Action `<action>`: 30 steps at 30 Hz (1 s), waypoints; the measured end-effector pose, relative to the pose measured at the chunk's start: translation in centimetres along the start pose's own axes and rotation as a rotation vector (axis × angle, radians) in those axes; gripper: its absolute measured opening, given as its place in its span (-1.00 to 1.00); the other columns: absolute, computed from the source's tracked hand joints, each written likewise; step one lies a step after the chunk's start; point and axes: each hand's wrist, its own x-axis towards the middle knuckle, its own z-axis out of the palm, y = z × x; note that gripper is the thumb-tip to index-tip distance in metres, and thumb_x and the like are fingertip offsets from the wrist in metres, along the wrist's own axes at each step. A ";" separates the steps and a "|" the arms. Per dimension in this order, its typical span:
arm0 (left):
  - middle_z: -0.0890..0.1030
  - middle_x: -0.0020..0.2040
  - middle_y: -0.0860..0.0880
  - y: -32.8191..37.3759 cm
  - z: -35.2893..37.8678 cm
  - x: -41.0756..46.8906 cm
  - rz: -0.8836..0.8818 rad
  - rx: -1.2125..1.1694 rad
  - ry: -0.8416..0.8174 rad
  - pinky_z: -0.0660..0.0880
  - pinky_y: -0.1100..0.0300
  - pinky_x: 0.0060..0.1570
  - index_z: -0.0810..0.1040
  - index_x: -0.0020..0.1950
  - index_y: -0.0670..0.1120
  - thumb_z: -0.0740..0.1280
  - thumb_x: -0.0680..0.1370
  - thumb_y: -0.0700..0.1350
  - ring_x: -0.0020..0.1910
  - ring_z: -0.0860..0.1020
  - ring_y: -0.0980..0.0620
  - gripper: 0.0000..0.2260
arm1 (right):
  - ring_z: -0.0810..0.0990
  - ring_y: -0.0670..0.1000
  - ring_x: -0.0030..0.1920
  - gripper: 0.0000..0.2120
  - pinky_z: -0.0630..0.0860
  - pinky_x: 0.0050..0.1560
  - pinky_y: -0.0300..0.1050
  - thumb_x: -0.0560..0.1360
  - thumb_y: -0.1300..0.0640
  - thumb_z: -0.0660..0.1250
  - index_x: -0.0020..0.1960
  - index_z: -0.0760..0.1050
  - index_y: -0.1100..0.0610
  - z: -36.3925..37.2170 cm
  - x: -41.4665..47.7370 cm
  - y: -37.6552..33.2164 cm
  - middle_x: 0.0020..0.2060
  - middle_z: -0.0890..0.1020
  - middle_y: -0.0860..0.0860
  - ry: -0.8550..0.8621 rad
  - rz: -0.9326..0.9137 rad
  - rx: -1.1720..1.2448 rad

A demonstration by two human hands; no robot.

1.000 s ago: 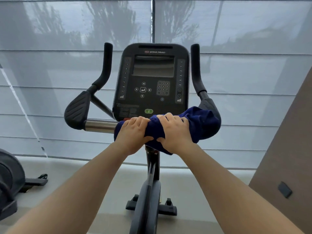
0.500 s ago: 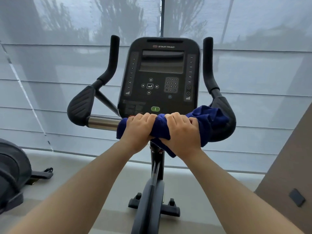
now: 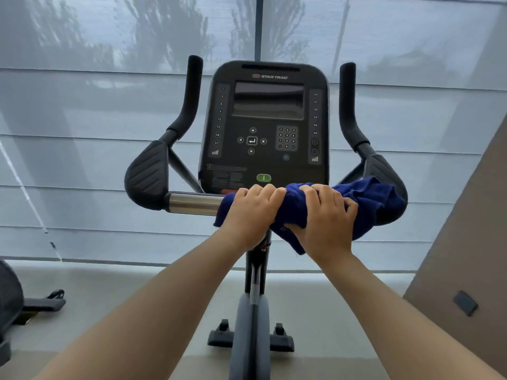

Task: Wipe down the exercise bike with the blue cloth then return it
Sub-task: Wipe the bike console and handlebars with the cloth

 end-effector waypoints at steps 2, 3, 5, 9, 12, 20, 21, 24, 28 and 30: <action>0.46 0.13 -0.03 -1.9 -0.4 -0.5 0.071 0.005 -0.007 0.35 0.06 0.06 0.25 0.28 -0.05 0.33 0.47 -0.17 0.06 0.44 -0.07 -0.57 | 0.57 0.18 0.02 -0.38 0.42 0.00 0.14 0.16 -0.11 0.57 0.11 0.50 0.15 0.0 0.2 -2.1 0.02 0.60 0.11 -0.016 0.049 0.010; 0.46 0.13 -0.03 -3.1 -0.5 -0.9 0.098 0.016 -0.008 0.35 0.06 0.06 0.25 0.26 -0.05 0.33 0.46 -0.17 0.06 0.43 -0.06 -0.58 | 0.56 0.18 0.03 -0.38 0.41 0.01 0.14 0.18 -0.14 0.56 0.11 0.50 0.15 0.1 0.3 -3.5 0.03 0.59 0.11 -0.026 0.065 0.020; 0.45 0.14 -0.02 -5.7 -0.8 -2.0 0.127 0.020 -0.016 0.35 0.07 0.06 0.27 0.24 -0.06 0.34 0.46 -0.14 0.07 0.43 -0.06 -0.60 | 0.53 0.16 0.09 -0.39 0.38 0.06 0.15 0.24 -0.19 0.49 0.14 0.47 0.14 0.5 0.4 -7.0 0.08 0.57 0.09 -0.057 0.090 0.045; 0.47 0.17 -0.03 -12.7 -1.8 -5.0 0.140 0.013 -0.025 0.37 0.09 0.09 0.31 0.25 -0.08 0.30 0.50 -0.07 0.06 0.45 -0.05 -0.64 | 0.42 0.12 0.22 -0.41 0.25 0.20 0.14 0.35 -0.19 0.38 0.26 0.38 0.09 1.9 1.3 -14.3 0.22 0.49 0.06 -0.142 0.103 0.118; 0.48 0.15 -0.03 -16.2 -2.5 -6.5 0.184 0.027 -0.032 0.34 0.13 0.15 0.32 0.22 -0.09 0.25 0.53 -0.11 0.07 0.43 -0.03 -0.72 | 0.36 0.10 0.28 -0.41 0.18 0.27 0.12 0.39 -0.18 0.35 0.31 0.33 0.06 2.5 2.0 -18.4 0.28 0.44 0.05 -0.192 0.103 0.100; 0.45 0.10 -0.10 -15.5 -2.5 -6.4 0.136 0.061 -0.028 0.31 0.08 0.14 0.29 0.19 -0.15 0.13 0.57 -0.11 0.04 0.39 -0.08 -0.77 | 0.29 0.06 0.33 -0.41 0.11 0.31 0.05 0.40 -0.15 0.34 0.34 0.27 0.03 2.2 2.2 -18.6 0.31 0.39 0.01 -0.259 0.114 0.107; 0.44 0.09 -0.10 -15.5 -2.4 -6.3 0.142 0.058 -0.021 0.30 0.08 0.13 0.29 0.18 -0.15 0.12 0.57 -0.08 0.03 0.39 -0.08 -0.77 | 0.29 0.06 0.33 -0.41 0.10 0.31 0.05 0.40 -0.14 0.34 0.34 0.27 0.04 2.2 2.2 -18.6 0.31 0.38 0.01 -0.265 0.114 0.111; 0.43 0.09 -0.07 -15.6 -2.2 -6.3 0.147 0.038 -0.009 0.28 0.08 0.14 0.30 0.17 -0.14 0.12 0.59 0.02 0.03 0.38 -0.06 -0.73 | 0.26 0.04 0.32 -0.43 0.07 0.30 0.04 0.43 -0.13 0.32 0.34 0.25 0.04 2.2 2.2 -18.3 0.30 0.35 0.01 -0.301 0.096 0.105; 0.41 0.09 -0.02 -16.3 -2.9 -6.2 0.201 -0.030 -0.053 0.27 0.11 0.13 0.32 0.15 -0.09 0.09 0.59 0.08 0.04 0.36 -0.03 -0.72 | 0.27 0.04 0.29 -0.53 0.03 0.24 -0.02 0.47 -0.05 0.28 0.31 0.26 0.04 1.7 2.8 -18.0 0.26 0.36 -0.01 -0.344 0.100 0.192; 0.41 0.07 0.00 -17.0 -3.7 -5.9 0.207 -0.135 -0.080 0.28 0.16 0.11 0.34 0.14 -0.08 0.15 0.58 -0.01 0.06 0.37 -0.02 -0.80 | 0.33 0.04 0.23 -0.64 0.07 0.21 -0.04 0.49 0.02 0.25 0.26 0.31 0.03 1.1 3.2 -18.1 0.19 0.41 -0.02 -0.329 0.156 0.274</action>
